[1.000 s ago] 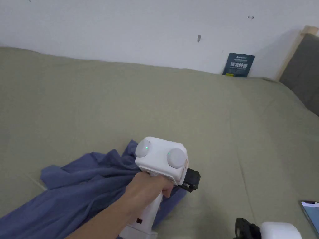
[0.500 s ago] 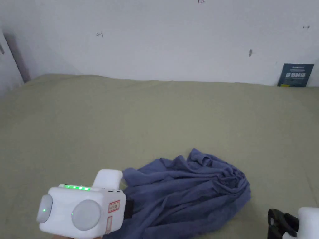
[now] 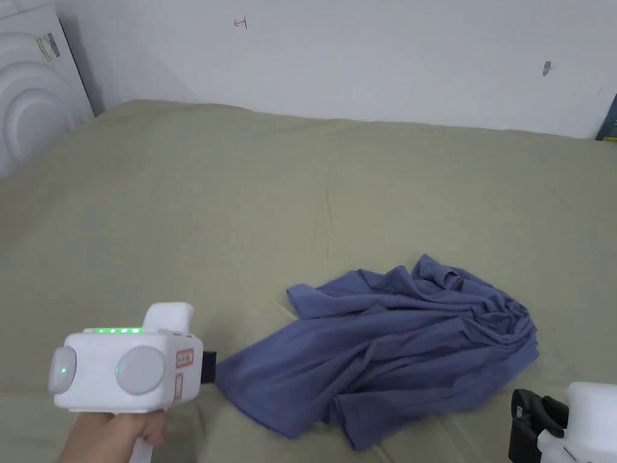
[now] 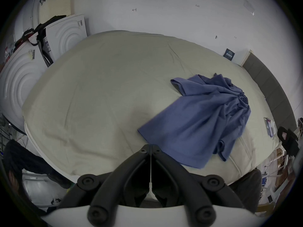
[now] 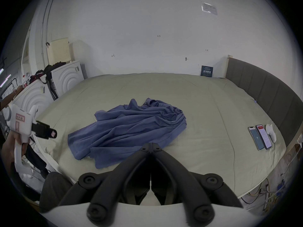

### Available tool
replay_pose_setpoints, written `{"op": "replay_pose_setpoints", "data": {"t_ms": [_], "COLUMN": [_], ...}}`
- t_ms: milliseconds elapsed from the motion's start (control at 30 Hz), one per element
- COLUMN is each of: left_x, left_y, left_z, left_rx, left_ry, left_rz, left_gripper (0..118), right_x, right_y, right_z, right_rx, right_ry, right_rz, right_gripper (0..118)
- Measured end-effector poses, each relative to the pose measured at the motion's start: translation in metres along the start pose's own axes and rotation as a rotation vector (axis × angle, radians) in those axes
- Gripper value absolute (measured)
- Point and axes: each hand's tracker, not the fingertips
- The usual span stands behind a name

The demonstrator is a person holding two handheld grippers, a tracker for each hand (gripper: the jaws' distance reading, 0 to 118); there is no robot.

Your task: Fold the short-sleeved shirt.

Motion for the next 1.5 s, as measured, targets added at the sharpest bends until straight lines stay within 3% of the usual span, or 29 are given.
{"op": "replay_pose_setpoints", "data": {"t_ms": [67,167,267,367,467,533,600,900,1133,1200,1233,1267,1300,1333,1400,1500], "left_x": [-0.001,0.012,0.017,0.022,0.017,0.016,0.017,0.001,-0.004,-0.006,-0.007,-0.009,-0.01,-0.011,-0.012,-0.011], "left_y": [0.012,0.016,0.002,0.004,0.002,0.002,0.004,0.003,0.008,0.007,0.007,0.008,0.008,0.006,0.006,0.005], "left_z": [-0.018,-0.037,-0.076,-0.085,-0.079,-0.064,-0.055,-0.053,-0.046,-0.048,-0.049,-0.051,-0.052,-0.053,-0.056,-0.058], "left_rx": [-0.015,-0.056,-0.113,-0.152,-0.132,-0.1,-0.064,-0.066,-0.048,-0.05,-0.053,-0.058,-0.06,-0.06,-0.07,-0.074], "left_ry": [-0.009,-0.102,-0.016,0.057,0.018,0.018,-0.042,-0.074,-0.11,-0.118,-0.125,-0.133,-0.138,-0.141,-0.146,-0.144], "left_rz": [0.022,0.024,-0.082,-0.125,-0.116,-0.174,-0.092,-0.092,-0.09,-0.085,-0.08,-0.073,-0.073,-0.065,-0.055,-0.059], "left_gripper": [113,115,115,108,102,65,0,0,0,0,0,0,0,1,0,1], "right_x": [-0.001,-0.001,0.0,-0.002,-0.005,-0.01,-0.018,-0.075,-0.095,-0.094,-0.094,-0.093,-0.093,-0.094,-0.092,-0.097], "right_y": [-0.002,-0.003,-0.004,-0.004,-0.002,0.002,0.012,0.111,0.162,0.173,0.179,0.183,0.185,0.187,0.186,0.176], "right_z": [-0.005,-0.013,-0.021,-0.03,-0.039,-0.049,-0.062,-0.18,-0.294,-0.317,-0.33,-0.339,-0.347,-0.355,-0.364,-0.374], "right_rx": [-0.013,-0.039,-0.062,-0.08,-0.092,-0.102,-0.101,-0.122,-0.225,-0.24,-0.265,-0.286,-0.317,-0.369,-0.372,-0.438], "right_ry": [-0.005,-0.011,-0.012,-0.013,-0.001,0.017,0.038,0.189,0.132,0.134,0.141,0.145,0.152,0.159,0.181,0.131], "right_rz": [0.011,0.021,0.022,0.041,0.055,0.072,0.091,0.25,0.414,0.406,0.416,0.416,0.408,0.418,0.437,0.508], "right_gripper": [0,0,0,0,0,0,0,0,0,2,21,59,111,117,116,116]}}
